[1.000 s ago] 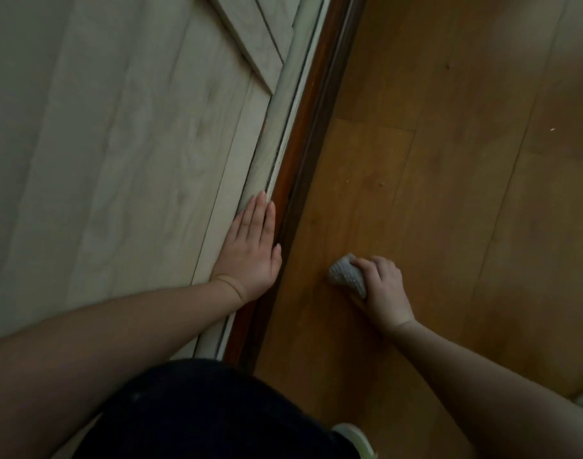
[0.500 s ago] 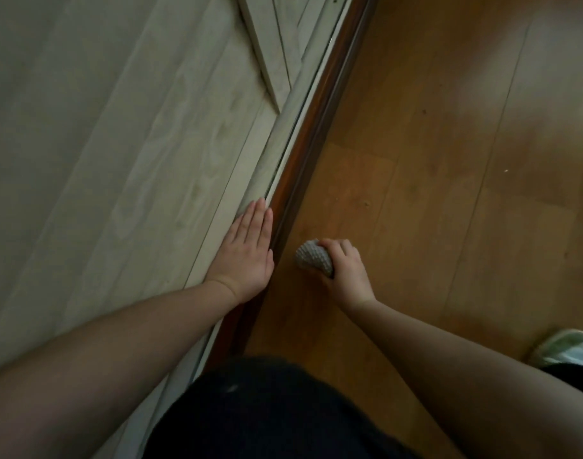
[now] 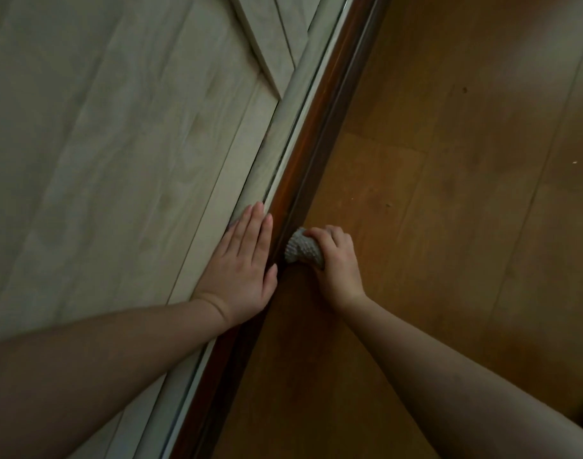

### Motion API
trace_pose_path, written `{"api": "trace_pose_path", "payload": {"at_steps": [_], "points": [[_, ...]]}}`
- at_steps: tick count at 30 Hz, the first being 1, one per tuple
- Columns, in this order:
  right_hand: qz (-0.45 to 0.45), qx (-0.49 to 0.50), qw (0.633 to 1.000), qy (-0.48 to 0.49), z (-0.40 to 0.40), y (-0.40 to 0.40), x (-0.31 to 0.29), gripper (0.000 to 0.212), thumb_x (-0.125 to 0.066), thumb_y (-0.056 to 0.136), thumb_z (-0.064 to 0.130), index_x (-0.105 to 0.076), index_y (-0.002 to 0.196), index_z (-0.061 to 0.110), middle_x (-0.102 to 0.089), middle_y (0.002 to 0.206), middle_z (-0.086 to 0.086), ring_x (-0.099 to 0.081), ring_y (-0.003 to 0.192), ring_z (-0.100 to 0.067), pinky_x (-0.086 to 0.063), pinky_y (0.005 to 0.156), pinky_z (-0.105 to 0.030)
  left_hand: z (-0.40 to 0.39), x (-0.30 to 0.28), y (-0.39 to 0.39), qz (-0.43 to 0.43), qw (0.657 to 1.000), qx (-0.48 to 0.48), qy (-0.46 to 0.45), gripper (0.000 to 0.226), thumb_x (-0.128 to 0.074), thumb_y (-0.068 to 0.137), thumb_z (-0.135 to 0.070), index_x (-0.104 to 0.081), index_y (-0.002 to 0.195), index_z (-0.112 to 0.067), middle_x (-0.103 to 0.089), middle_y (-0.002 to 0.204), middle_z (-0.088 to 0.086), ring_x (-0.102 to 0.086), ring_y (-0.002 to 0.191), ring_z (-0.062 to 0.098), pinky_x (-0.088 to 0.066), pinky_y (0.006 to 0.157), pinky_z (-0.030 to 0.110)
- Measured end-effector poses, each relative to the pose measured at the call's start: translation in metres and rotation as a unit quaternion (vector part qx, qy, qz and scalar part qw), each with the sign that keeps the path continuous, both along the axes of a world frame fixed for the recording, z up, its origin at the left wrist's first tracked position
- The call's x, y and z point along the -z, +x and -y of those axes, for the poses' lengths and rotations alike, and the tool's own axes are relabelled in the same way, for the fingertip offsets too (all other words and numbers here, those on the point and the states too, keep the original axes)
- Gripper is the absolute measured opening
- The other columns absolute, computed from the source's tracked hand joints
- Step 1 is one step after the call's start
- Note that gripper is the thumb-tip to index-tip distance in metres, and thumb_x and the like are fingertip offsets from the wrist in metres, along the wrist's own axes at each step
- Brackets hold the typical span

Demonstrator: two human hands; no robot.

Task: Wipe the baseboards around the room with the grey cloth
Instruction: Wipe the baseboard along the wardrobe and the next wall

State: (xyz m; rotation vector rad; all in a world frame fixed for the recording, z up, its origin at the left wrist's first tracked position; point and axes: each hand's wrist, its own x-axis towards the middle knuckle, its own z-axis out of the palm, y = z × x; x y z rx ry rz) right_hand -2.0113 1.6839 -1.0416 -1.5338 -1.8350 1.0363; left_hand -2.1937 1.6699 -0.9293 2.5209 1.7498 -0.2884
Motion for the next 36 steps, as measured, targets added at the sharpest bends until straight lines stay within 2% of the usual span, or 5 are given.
{"api": "trace_pose_path", "payload": {"at_steps": [11,22,30,33,36], "points": [[0.006,0.087,0.993,-0.074,-0.116,0.027,-0.026,0.053,-0.061,0.089,0.0,-0.051,0.135,0.022,-0.043,0.135,-0.005,-0.038,0.123,-0.022,-0.035,0.107,-0.036,0.007,0.0,0.002,-0.037,0.999,-0.009,-0.013,0.077,-0.029,0.096,-0.041,-0.004,0.155,0.002,-0.003,0.164,0.024,-0.004,0.153,0.034,-0.022,0.122,0.049],[0.03,0.075,0.989,-0.123,-0.197,0.055,-0.039,0.053,-0.072,0.089,0.023,-0.048,0.136,0.022,-0.046,0.133,-0.008,-0.047,0.123,-0.032,-0.042,0.108,-0.047,0.004,-0.003,0.001,-0.028,0.999,-0.02,-0.024,0.078,-0.032,0.095,-0.044,-0.006,0.155,-0.001,-0.008,0.164,0.022,-0.008,0.153,0.033,-0.024,0.121,0.05],[-0.114,0.055,0.989,-0.082,-0.119,0.057,-0.04,0.053,-0.08,0.079,0.036,-0.054,0.125,0.035,-0.046,0.113,0.016,-0.048,0.101,0.005,-0.037,0.083,-0.007,-0.001,-0.004,0.002,-0.036,0.999,-0.016,-0.018,0.078,-0.033,0.095,-0.043,-0.009,0.156,-0.001,-0.008,0.164,0.021,-0.007,0.153,0.032,-0.015,0.122,0.046],[-0.138,0.013,0.988,-0.061,-0.076,0.047,-0.037,0.052,-0.082,0.077,0.032,-0.052,0.119,0.043,-0.043,0.111,0.027,-0.047,0.105,0.015,-0.04,0.082,-0.001,-0.001,-0.006,0.003,-0.043,0.999,-0.018,-0.017,0.079,-0.032,0.095,-0.044,-0.008,0.156,-0.001,-0.006,0.165,0.021,-0.007,0.153,0.032,-0.015,0.122,0.045],[-0.143,-0.014,0.988,-0.05,-0.035,0.036,-0.026,0.052,-0.081,0.079,0.025,-0.055,0.122,0.037,-0.045,0.111,0.019,-0.046,0.108,0.013,-0.039,0.087,0.0,-0.001,-0.006,0.006,-0.037,0.999,-0.017,-0.016,0.079,-0.034,0.094,-0.043,-0.01,0.155,0.0,-0.009,0.164,0.022,-0.01,0.153,0.033,-0.017,0.121,0.046]]}}
